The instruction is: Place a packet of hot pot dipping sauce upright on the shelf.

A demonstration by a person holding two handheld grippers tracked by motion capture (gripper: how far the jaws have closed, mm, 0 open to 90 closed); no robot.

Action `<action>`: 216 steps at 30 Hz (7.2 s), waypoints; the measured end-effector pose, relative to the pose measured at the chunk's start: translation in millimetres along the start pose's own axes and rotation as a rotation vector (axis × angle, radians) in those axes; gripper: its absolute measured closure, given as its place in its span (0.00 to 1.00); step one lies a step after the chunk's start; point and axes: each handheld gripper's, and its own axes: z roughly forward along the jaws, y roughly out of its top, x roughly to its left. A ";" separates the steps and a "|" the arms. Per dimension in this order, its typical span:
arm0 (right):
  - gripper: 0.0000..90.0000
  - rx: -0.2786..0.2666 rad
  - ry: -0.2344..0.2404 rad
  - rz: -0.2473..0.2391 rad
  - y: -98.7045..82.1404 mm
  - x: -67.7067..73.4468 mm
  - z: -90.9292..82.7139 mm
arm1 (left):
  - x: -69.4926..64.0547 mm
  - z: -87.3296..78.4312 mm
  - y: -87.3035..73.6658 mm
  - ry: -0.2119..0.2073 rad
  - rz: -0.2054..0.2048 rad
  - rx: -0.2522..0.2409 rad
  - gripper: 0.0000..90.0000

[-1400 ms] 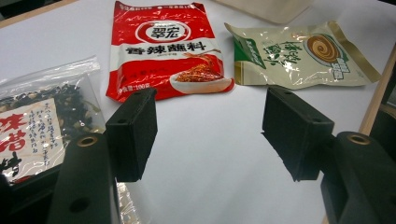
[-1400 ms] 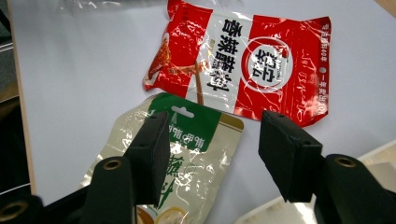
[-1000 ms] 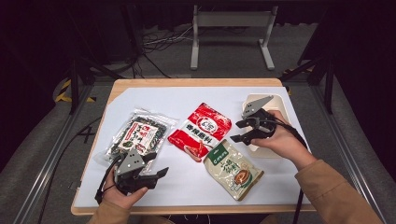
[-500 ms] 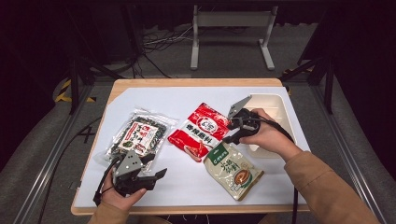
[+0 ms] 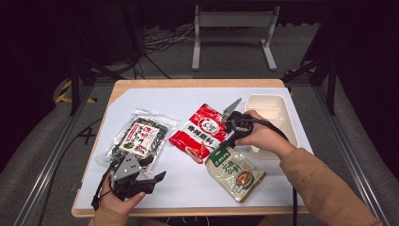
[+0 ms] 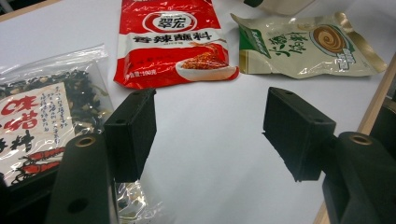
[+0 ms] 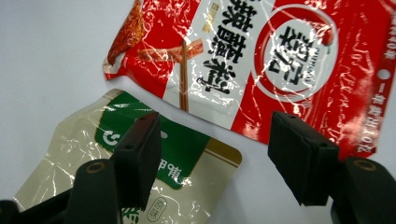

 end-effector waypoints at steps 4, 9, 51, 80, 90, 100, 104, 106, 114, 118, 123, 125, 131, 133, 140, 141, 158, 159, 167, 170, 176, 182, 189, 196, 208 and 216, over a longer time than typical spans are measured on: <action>0.34 0.024 0.027 0.003 -0.9 -3.0 7.5 | -0.2 -0.8 -1.1 0.005 -0.003 -0.002 0.39; 0.32 0.048 0.060 -0.007 -1.8 -5.5 14.0 | 0.2 -1.5 -2.1 0.007 -0.005 0.003 0.39; 0.50 0.152 0.159 -0.070 -12.5 -5.3 11.5 | -0.9 5.2 -0.4 0.002 0.017 0.024 0.39; 0.97 0.247 0.147 -0.221 -7.0 14.3 22.2 | 0.6 5.2 -1.4 0.003 0.006 0.018 0.39; 0.99 0.215 0.114 -0.204 -12.0 16.7 3.5 | 1.0 6.2 -1.0 0.002 0.005 0.020 0.39; 0.99 0.175 0.074 -0.153 -18.1 21.9 -29.5 | 3.1 9.5 1.3 0.001 0.002 0.017 0.39; 0.99 0.159 0.061 -0.149 -19.7 28.1 -44.5 | 4.5 11.3 2.7 -0.005 0.000 0.015 0.39; 0.99 0.152 0.055 -0.150 -21.0 31.0 -52.0 | 4.9 12.3 3.4 -0.010 -0.005 0.015 0.39; 0.99 0.128 0.035 -0.158 -28.8 46.5 -79.8 | 6.7 17.0 6.9 -0.021 -0.005 0.009 0.39; 0.99 0.112 0.033 -0.167 -32.3 54.6 -92.3 | 7.5 19.2 8.4 -0.025 -0.004 0.007 0.39; 0.99 0.095 0.028 -0.176 -34.8 62.7 -104.5 | 8.4 21.0 9.7 -0.028 -0.005 0.003 0.39; 0.99 0.087 0.020 -0.177 -35.8 67.3 -112.3 | 8.7 21.7 10.1 -0.031 -0.005 0.004 0.39; 0.99 0.052 -0.005 -0.195 -36.3 76.2 -126.5 | 8.8 22.5 10.6 -0.031 -0.010 0.003 0.39; 0.99 0.038 -0.010 -0.195 -35.4 77.9 -130.2 | 8.9 22.4 10.5 -0.031 -0.010 0.003 0.39; 1.00 0.003 -0.025 -0.196 -31.2 78.7 -139.3 | 10.3 20.8 9.5 -0.023 -0.011 0.000 0.39; 1.00 -0.003 -0.029 -0.196 -30.7 77.7 -140.4 | 10.7 20.5 9.4 -0.020 -0.010 0.001 0.39; 0.99 -0.083 -0.113 -0.130 -20.4 69.5 -163.6 | 13.5 18.9 8.0 -0.003 -0.030 -0.005 0.39; 1.00 -0.089 -0.117 -0.127 -19.9 69.0 -164.9 | 14.1 18.7 8.0 -0.001 -0.026 -0.004 0.39; 1.00 -0.131 -0.172 -0.065 -18.6 61.0 -178.6 | 15.4 17.7 7.3 0.003 -0.036 -0.008 0.39; 1.00 -0.144 -0.182 -0.050 -19.5 58.1 -182.1 | 15.6 17.3 7.2 0.008 -0.039 -0.006 0.39; 1.00 -0.172 -0.216 -0.028 -19.7 51.9 -191.0 | 17.2 17.4 6.6 0.015 -0.045 -0.011 0.38; 1.00 -0.199 -0.244 -0.004 -20.4 43.8 -198.2 | 18.4 16.6 5.6 0.022 -0.046 -0.012 0.37; 1.00 -0.212 -0.307 0.019 -22.4 32.5 -205.5 | 19.5 14.9 4.9 0.029 -0.047 -0.015 0.37; 1.00 -0.248 -0.359 0.054 -27.6 20.4 -212.6 | 19.8 14.5 4.3 0.030 -0.052 -0.017 0.37; 1.00 -0.281 -0.430 0.120 -36.3 0.7 -216.3 | 19.8 14.2 3.7 0.031 -0.062 -0.014 0.37; 1.00 -0.305 -0.470 0.142 -41.1 -11.6 -218.0 | 20.6 14.1 3.6 0.032 -0.055 -0.013 0.37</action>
